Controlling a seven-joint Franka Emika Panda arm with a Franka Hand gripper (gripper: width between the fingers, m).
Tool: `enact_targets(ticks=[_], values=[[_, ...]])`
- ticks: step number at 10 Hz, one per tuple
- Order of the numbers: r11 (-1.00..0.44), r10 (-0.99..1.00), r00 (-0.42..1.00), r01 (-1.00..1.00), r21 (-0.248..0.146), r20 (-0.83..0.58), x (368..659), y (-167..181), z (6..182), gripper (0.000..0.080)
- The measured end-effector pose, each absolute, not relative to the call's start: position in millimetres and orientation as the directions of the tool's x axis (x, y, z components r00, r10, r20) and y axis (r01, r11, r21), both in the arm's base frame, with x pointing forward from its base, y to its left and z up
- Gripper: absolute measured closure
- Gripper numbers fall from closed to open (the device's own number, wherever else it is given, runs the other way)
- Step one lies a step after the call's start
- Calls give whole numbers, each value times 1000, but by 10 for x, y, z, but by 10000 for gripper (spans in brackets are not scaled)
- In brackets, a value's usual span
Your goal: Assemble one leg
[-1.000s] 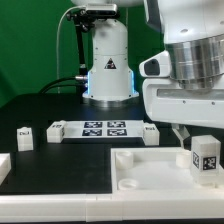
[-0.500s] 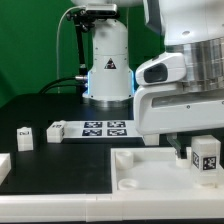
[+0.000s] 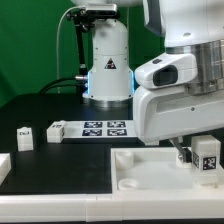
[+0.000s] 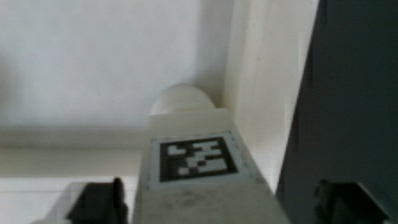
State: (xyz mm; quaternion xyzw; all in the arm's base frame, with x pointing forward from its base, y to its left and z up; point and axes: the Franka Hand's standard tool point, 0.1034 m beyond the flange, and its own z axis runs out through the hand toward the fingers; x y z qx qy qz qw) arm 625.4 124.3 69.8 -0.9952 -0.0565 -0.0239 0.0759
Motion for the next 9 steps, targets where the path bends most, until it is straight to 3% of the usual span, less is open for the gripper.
enact_targets(ticks=[1, 2, 3, 6, 9], values=[[-982, 109, 992, 116, -148, 56, 6254, 1242, 698, 408], [-983, 109, 992, 117, -140, 60, 6267, 1196, 699, 408], [-985, 90, 994, 97, -142, 56, 6266, 1192, 695, 504], [-989, 5, 999, 11, -150, 44, 6265, 1195, 694, 504], [-895, -421, 907, -417, -161, -10, 6256, 1185, 695, 504]])
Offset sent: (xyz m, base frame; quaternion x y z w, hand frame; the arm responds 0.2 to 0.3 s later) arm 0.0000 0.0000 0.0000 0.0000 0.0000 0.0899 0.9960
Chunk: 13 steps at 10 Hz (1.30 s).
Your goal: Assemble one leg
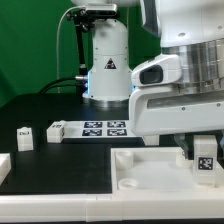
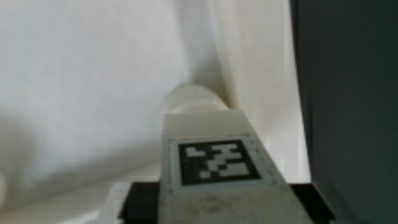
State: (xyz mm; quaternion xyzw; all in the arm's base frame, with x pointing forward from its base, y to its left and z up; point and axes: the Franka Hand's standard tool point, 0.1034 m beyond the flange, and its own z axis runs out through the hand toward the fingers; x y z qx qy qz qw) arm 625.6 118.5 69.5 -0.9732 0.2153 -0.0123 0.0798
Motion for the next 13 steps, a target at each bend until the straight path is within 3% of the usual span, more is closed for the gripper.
enact_targets(ticks=[4, 6, 8, 9, 10, 11, 12, 13], values=[[-564, -807, 579, -814, -142, -112, 6232, 1228, 656, 504], [-424, -888, 438, -898, -119, -137, 6220, 1283, 654, 504], [-372, -910, 386, -921, -115, -151, 6218, 1296, 655, 504], [-394, -900, 409, -911, -118, -148, 6218, 1297, 654, 423], [-419, -889, 434, -900, -122, -145, 6218, 1297, 654, 244], [-430, -884, 445, -894, -124, -143, 6217, 1301, 654, 244], [-524, -832, 540, -841, -137, -127, 6217, 1312, 657, 177], [-623, -761, 639, -768, -150, -111, 6228, 1320, 672, 158]])
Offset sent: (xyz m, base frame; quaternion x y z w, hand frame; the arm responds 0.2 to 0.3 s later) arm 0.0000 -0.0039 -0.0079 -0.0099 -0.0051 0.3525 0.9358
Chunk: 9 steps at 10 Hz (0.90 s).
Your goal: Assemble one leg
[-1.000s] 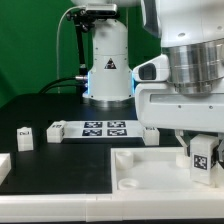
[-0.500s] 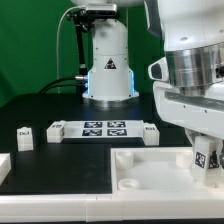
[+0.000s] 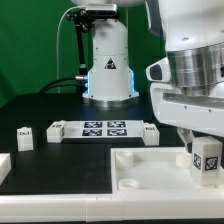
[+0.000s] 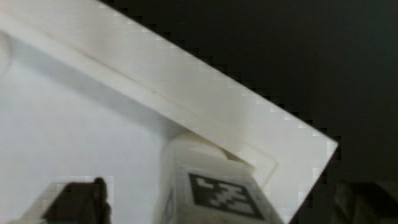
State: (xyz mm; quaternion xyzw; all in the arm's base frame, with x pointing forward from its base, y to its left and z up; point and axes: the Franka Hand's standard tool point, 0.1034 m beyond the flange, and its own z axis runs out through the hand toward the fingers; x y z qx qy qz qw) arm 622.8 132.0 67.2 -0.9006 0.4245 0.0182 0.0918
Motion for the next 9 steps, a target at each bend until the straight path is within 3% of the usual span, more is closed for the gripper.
enact_targets(ticks=[2, 4, 9], values=[[-824, -543, 838, -544, -161, -51, 6240, 1328, 690, 151], [-953, -271, 963, -267, -141, 4, 6236, 1336, 689, 151], [-963, 241, 968, 247, -109, 70, 6240, 1220, 652, 151]])
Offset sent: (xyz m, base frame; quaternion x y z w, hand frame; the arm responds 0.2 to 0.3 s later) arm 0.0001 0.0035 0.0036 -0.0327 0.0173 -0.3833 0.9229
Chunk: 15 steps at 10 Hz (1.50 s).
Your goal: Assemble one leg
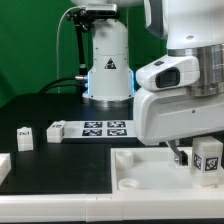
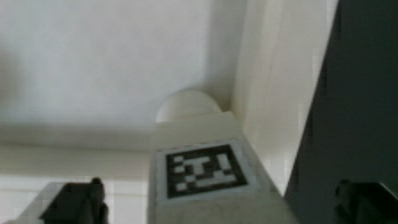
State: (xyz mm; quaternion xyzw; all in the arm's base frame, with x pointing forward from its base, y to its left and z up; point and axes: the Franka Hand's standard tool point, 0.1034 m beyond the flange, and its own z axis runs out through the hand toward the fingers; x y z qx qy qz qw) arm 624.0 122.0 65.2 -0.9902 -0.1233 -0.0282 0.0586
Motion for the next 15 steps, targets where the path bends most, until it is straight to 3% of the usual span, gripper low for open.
enact_targets(ticks=[3, 4, 5, 6, 10, 13, 15], values=[[-958, 259, 963, 266, -108, 72, 6240, 1218, 652, 181], [-958, 259, 963, 266, -108, 72, 6240, 1218, 652, 360], [-958, 259, 963, 266, -107, 73, 6242, 1214, 652, 360], [-958, 258, 963, 265, -107, 72, 6243, 1202, 650, 509], [-971, 205, 977, 211, -112, 66, 6242, 1205, 650, 508], [-965, -223, 975, -218, -143, 20, 6253, 1189, 647, 508], [-871, -470, 882, -468, -153, -19, 6259, 1181, 648, 508]])
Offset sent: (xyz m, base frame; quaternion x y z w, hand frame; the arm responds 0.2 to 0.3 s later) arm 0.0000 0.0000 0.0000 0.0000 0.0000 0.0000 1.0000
